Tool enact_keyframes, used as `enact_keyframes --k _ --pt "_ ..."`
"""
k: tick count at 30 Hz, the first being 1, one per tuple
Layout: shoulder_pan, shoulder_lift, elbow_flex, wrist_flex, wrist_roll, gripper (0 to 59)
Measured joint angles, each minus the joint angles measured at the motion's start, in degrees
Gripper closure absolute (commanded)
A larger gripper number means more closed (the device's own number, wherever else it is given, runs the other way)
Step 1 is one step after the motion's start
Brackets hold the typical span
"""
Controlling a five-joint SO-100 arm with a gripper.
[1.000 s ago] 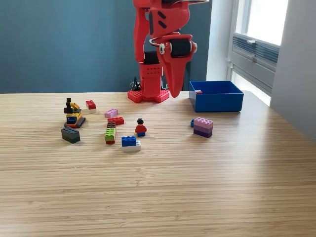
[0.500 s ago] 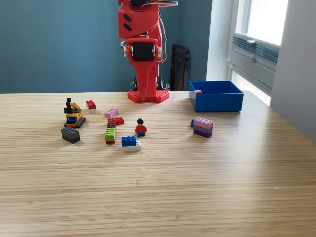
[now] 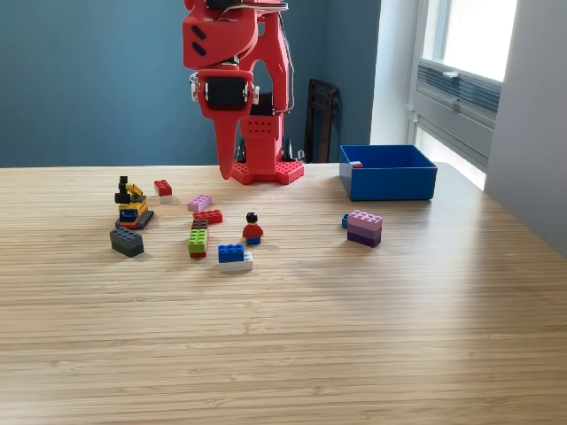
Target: Grasp a lego block and put it in the bin.
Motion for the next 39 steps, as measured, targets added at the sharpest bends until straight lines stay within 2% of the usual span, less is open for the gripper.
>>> enact_keyframes --k 7,18,30,34,39 --pt "2.3 0.0 3.8 -0.3 -5.2 58.6" --pt "5.2 0.5 15.5 -1.1 -14.9 58.6" --pt "10.3 1.0 22.9 -7.8 -24.7 58.0" --pt "11.5 1.0 23.1 -8.3 -27.6 46.4" --pt "12.5 1.0 23.6 -8.6 -30.5 37.5"
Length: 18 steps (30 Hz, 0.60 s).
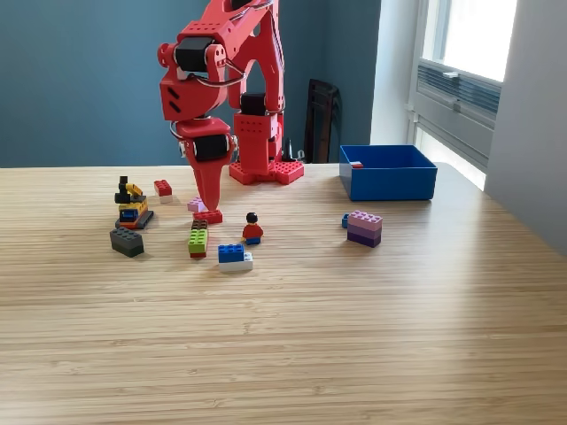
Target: Grasp a lego block and put it in the bin.
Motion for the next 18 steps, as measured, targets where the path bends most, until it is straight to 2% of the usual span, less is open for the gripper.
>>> enact_keyframes --k 5,13,18 --pt "0.6 0.0 2.3 -0.2 -3.1 35.8" --pt "0.5 0.0 4.5 -0.5 -4.1 38.0" --pt "1.6 0.0 7.5 -4.3 -4.3 39.0"
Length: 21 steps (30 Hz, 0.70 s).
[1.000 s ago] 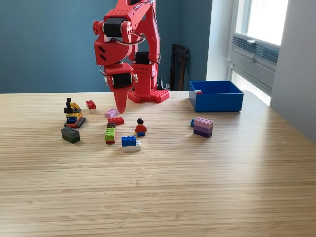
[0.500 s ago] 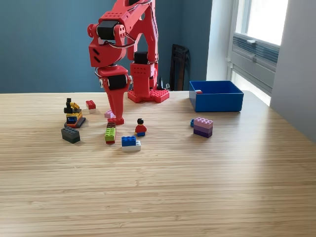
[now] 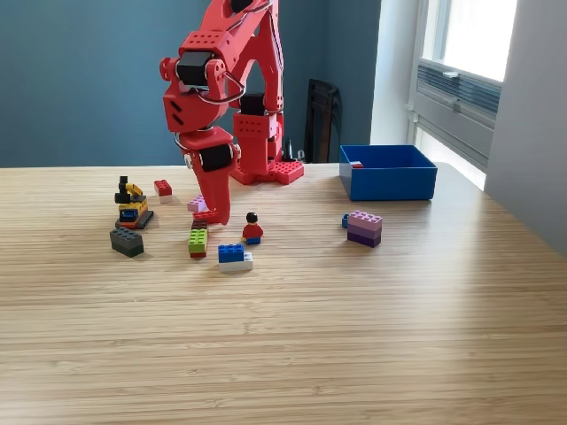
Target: Grasp a lego block and put it in the bin.
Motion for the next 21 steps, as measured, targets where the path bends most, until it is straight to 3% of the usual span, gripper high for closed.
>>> enact_keyframes --k 15,21 --pt "1.0 1.8 3.3 -10.5 -0.1 44.3" --pt "1.0 3.0 6.0 -13.9 -0.1 54.9"
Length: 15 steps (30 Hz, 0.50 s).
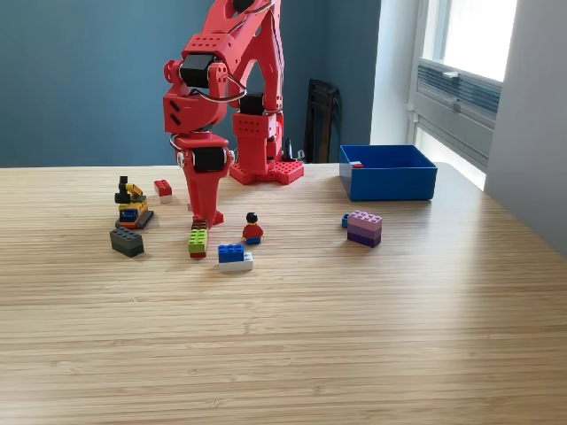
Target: Grasp a lego block and put it in the bin.
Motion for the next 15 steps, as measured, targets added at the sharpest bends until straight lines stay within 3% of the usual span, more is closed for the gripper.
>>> enact_keyframes --k 2,10,15 --pt "0.0 0.4 0.4 -0.4 0.0 58.6" --pt "-0.2 0.4 0.5 -0.7 4.4 58.6" --pt "-3.7 -0.4 -2.8 8.7 11.6 58.6"
